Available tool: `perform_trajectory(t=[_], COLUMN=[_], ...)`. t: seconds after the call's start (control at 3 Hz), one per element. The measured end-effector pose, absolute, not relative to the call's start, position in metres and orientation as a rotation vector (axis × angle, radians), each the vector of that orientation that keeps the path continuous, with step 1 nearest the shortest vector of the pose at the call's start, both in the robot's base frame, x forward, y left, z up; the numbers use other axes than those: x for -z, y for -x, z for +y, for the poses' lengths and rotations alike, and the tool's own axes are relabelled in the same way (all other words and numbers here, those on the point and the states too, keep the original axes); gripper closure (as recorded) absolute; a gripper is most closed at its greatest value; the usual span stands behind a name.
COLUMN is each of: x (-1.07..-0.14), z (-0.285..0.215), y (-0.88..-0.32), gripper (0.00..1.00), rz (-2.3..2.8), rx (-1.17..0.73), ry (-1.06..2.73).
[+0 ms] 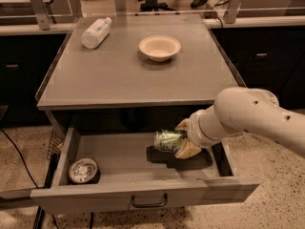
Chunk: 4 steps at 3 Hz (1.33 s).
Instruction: Place green can into top drawer
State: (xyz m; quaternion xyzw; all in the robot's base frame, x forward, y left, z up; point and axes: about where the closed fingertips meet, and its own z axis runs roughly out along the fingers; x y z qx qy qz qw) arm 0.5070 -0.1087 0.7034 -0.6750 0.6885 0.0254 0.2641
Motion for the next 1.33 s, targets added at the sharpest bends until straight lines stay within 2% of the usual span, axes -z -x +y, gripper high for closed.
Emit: perform_trajectory(t=[1.33], x=[-0.625], z=[-0.074], y=[-0.519], gripper=[1.00], rz=[1.837], rx=[-0.140], ry=[1.904])
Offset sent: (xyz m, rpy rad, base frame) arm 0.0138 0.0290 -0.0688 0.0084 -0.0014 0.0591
